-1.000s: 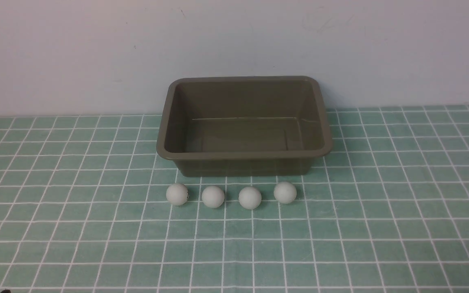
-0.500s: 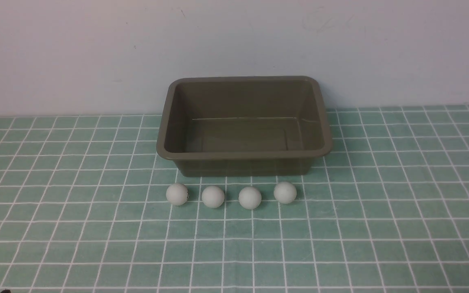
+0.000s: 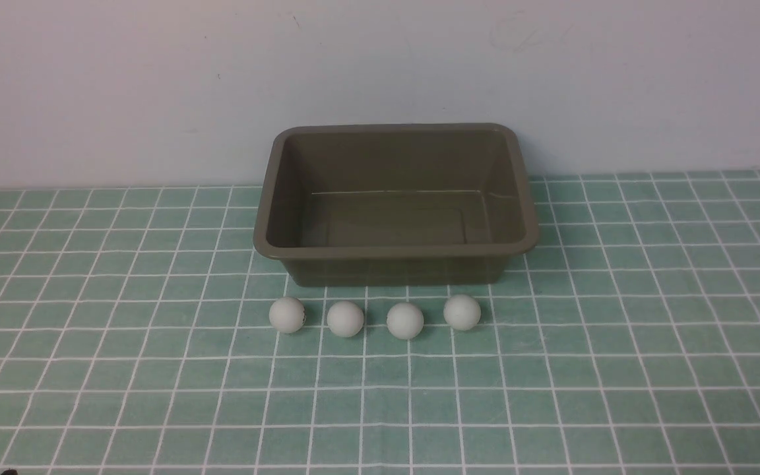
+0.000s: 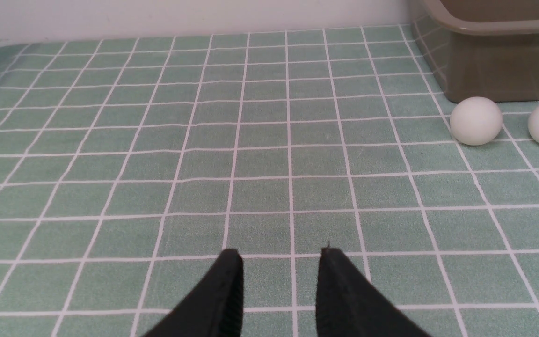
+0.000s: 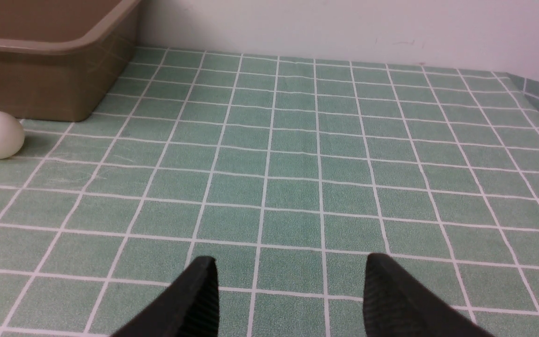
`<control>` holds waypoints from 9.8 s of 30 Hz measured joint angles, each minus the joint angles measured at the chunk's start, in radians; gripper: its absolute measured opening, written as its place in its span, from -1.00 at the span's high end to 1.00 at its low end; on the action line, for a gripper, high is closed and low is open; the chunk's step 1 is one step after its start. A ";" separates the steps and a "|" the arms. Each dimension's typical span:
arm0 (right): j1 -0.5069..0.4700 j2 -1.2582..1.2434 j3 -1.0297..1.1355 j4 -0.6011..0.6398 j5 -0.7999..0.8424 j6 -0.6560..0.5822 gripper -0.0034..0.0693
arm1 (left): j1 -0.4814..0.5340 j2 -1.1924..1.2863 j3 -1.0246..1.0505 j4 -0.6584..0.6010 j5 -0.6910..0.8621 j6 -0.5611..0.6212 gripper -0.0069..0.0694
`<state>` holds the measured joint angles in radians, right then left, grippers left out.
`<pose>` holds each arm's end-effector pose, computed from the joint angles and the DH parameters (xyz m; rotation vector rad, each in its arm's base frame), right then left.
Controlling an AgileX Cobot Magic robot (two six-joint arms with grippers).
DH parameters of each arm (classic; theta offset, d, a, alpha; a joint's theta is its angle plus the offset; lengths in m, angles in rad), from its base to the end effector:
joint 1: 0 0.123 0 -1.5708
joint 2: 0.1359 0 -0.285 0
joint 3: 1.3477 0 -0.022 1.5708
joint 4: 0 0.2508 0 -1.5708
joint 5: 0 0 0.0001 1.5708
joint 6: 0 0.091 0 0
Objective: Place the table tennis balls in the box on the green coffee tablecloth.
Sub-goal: 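Reach for and grasp a ping pong ball on the table beside the basket, then drop the ball into the bin, then reach for and grasp a ping pong ball on the table beside the basket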
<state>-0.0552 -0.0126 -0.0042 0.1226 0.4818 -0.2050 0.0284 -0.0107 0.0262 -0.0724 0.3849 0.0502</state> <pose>0.0490 0.0025 0.1726 -0.0775 1.9436 -0.0452 0.0524 -0.0010 0.1705 -0.0240 1.8829 -0.0177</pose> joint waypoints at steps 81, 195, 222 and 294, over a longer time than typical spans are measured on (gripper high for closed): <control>0.000 0.000 -0.444 0.136 0.204 0.003 -0.16 | 0.000 0.000 -0.054 -0.632 -0.137 0.076 0.28; 0.000 0.000 -0.444 0.208 0.256 -0.027 -0.16 | -0.229 1.759 -1.016 -1.601 0.223 1.977 -0.08; 0.000 0.000 -0.444 0.207 0.339 -0.030 -0.16 | -0.229 1.745 -1.308 -1.256 0.359 1.463 -0.24; 0.000 0.000 -0.444 0.201 0.360 -0.053 -0.16 | -0.377 1.997 -1.043 -1.645 -0.078 1.739 -0.10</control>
<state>-0.0552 -0.0126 -0.4483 0.3232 0.8419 -0.2582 -0.3484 1.9864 -1.0171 -1.7174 0.3071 1.7889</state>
